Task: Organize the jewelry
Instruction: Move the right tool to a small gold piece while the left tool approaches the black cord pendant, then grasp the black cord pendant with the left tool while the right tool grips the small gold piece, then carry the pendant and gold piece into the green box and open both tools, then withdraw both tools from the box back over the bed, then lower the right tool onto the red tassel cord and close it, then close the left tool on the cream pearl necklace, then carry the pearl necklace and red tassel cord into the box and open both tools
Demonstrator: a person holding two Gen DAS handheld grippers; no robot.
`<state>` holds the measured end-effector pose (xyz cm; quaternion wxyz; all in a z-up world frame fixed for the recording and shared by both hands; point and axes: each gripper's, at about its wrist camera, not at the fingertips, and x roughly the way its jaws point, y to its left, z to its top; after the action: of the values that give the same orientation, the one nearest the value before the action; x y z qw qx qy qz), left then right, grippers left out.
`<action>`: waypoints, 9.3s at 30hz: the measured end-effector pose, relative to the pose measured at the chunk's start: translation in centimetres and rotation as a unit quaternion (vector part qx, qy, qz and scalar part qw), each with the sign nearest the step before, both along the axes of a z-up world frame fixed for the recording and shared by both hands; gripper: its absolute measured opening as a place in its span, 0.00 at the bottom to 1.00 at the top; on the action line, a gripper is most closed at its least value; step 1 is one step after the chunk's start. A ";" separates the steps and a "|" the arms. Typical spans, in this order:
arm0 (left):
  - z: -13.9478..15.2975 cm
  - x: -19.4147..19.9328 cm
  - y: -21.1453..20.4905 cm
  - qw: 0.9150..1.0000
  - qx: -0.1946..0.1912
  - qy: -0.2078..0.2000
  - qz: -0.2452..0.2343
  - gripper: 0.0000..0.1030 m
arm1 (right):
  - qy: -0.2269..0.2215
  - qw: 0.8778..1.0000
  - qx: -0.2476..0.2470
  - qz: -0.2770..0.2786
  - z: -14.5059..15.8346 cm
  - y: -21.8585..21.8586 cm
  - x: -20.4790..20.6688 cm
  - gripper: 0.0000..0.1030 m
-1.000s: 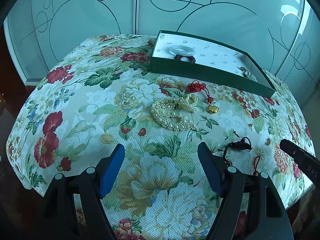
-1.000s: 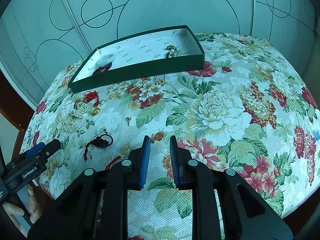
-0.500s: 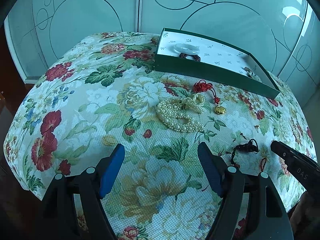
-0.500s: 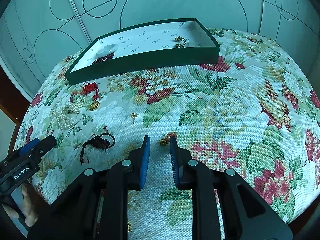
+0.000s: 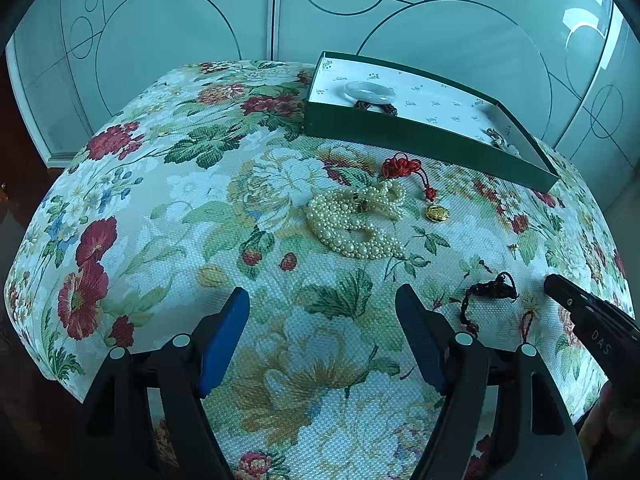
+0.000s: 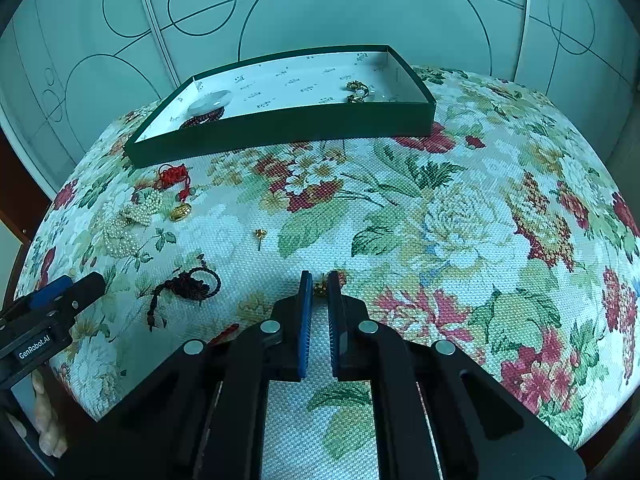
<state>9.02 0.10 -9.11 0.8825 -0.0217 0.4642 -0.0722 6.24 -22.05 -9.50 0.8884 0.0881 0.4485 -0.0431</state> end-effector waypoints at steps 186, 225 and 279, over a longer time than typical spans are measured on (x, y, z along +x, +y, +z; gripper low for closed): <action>1.8 -4.0 1.2 0.998 -0.041 -0.016 -0.038 0.45 | 0.002 0.996 0.046 0.074 2.7 3.5 -5.3 0.21; 0.3 -1.5 1.2 0.997 -0.053 -0.001 -0.051 0.60 | -0.011 0.999 0.002 0.038 1.9 2.3 -3.5 0.06; 4.6 2.2 -1.4 0.991 -0.039 -0.098 -0.084 0.12 | -0.059 0.998 0.035 -0.005 5.1 -2.7 -2.6 0.06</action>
<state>11.21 -1.34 -4.55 0.9130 -0.0103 0.3726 -0.1656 3.64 -24.73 -4.36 0.9096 0.1237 0.3957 -0.0268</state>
